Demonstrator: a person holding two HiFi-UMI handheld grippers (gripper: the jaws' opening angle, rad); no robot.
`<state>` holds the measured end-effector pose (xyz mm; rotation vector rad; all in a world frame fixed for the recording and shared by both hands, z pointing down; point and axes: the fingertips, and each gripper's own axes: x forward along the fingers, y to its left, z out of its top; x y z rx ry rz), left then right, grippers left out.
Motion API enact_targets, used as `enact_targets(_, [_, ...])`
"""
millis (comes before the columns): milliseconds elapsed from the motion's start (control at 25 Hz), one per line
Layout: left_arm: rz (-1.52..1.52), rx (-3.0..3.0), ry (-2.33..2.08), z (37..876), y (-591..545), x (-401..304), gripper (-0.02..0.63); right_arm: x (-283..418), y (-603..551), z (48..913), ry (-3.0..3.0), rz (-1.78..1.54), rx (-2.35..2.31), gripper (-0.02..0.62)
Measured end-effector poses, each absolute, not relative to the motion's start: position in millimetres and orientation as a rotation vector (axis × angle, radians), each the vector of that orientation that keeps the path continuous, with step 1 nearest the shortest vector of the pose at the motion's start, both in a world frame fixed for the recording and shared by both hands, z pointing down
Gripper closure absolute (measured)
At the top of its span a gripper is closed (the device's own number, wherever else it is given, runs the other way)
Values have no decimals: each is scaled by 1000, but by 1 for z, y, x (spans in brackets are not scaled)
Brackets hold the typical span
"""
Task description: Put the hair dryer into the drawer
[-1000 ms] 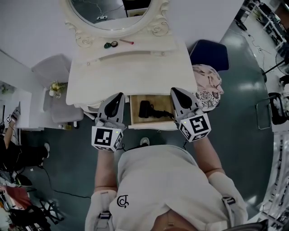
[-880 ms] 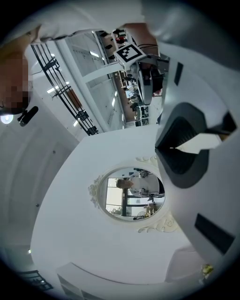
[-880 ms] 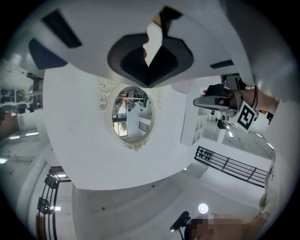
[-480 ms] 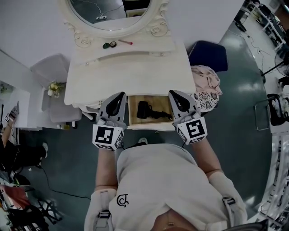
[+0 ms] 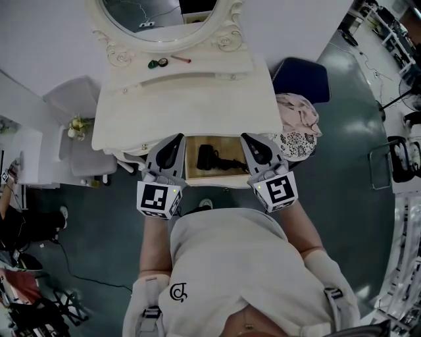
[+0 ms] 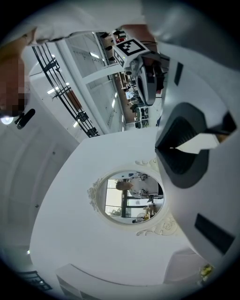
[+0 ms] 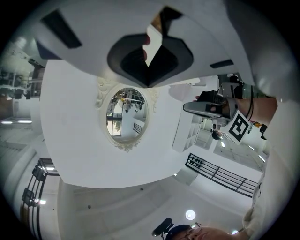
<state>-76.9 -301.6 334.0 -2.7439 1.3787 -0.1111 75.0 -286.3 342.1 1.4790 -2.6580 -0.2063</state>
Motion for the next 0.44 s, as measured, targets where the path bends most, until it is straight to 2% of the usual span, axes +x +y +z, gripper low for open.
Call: enact_targets(440, [-111, -2752, 1374, 337, -289, -69, 592, 88, -280, 344, -2645, -180, 1514, 591])
